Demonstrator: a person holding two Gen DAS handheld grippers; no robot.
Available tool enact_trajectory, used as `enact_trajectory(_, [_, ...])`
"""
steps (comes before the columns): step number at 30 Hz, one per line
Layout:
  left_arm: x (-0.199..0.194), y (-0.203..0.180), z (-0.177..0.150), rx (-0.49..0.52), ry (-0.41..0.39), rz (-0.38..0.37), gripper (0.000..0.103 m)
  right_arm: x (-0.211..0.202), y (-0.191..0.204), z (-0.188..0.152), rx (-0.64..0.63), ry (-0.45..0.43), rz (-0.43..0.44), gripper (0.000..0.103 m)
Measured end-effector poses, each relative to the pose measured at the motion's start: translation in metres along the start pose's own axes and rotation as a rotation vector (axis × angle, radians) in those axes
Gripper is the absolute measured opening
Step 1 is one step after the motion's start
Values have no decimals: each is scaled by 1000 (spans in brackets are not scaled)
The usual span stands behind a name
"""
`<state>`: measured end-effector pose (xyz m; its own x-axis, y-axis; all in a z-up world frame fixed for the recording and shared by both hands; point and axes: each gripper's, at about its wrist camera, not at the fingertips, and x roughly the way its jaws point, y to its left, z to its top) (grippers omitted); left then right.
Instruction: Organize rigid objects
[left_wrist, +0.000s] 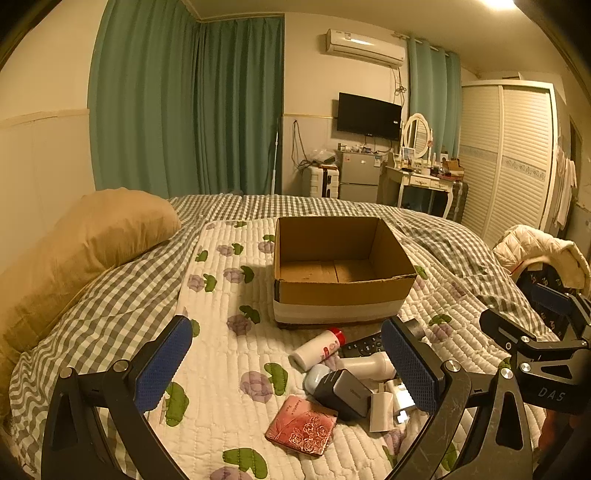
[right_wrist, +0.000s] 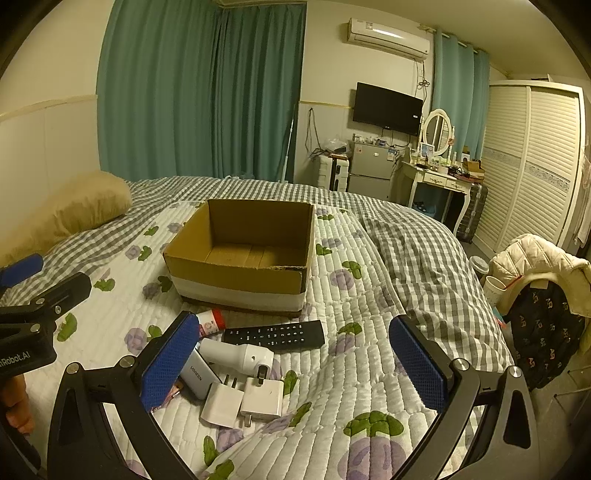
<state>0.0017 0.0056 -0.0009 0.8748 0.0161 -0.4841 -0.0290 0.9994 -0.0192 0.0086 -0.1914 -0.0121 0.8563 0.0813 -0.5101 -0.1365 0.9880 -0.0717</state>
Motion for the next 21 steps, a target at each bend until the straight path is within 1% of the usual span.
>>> enact_trajectory(21, [1, -3, -5, -1, 4, -9, 103, 5, 3, -4, 6, 20, 2, 103])
